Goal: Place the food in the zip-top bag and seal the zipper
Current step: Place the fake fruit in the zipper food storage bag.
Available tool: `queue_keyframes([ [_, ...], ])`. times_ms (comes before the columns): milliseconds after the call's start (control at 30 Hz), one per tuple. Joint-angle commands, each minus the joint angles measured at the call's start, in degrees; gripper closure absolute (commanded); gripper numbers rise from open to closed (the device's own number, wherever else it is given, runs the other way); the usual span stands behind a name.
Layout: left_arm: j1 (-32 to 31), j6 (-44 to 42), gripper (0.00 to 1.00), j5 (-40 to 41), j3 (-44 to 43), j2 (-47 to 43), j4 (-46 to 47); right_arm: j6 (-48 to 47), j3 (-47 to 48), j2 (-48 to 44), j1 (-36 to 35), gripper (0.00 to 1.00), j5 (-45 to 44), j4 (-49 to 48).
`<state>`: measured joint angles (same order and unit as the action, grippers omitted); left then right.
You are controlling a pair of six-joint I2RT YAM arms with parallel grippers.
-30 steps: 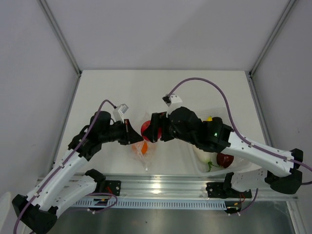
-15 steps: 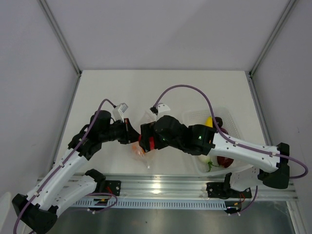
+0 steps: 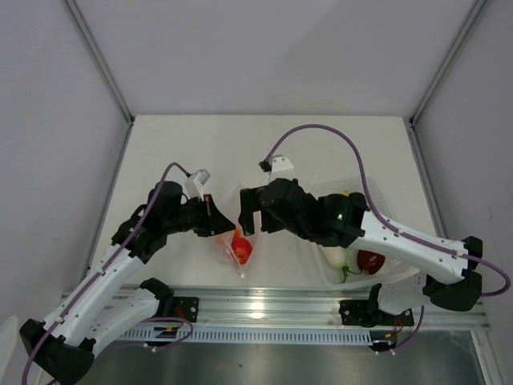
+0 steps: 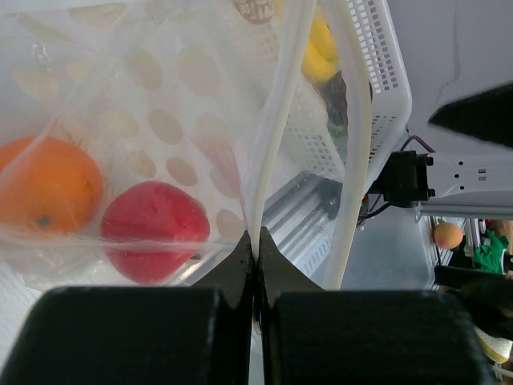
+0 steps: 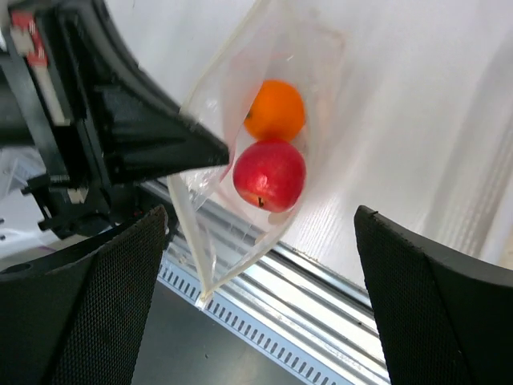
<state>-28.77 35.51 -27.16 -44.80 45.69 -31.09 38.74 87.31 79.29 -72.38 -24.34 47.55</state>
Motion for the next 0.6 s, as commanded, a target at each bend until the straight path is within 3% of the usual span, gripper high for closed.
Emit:
queue_keyframes([
  [0, 0.39, -0.70, 0.99, -0.09, -2.40, -0.69, 0.24, -1.12, 4.18, -1.50, 4.95, 0.01, -1.16, 3.25],
  [200, 0.39, -0.44, 0.99, -0.79, -2.22, -1.31, 0.33, -6.04, 2.34, -0.54, 11.90, 0.01, 7.81, -2.01],
  [567, 0.39, -0.35, 1.00, -1.76, -2.66, -1.22, 0.68, -10.70, 1.99, 7.64, 13.49, 0.15, 14.58, -8.00],
])
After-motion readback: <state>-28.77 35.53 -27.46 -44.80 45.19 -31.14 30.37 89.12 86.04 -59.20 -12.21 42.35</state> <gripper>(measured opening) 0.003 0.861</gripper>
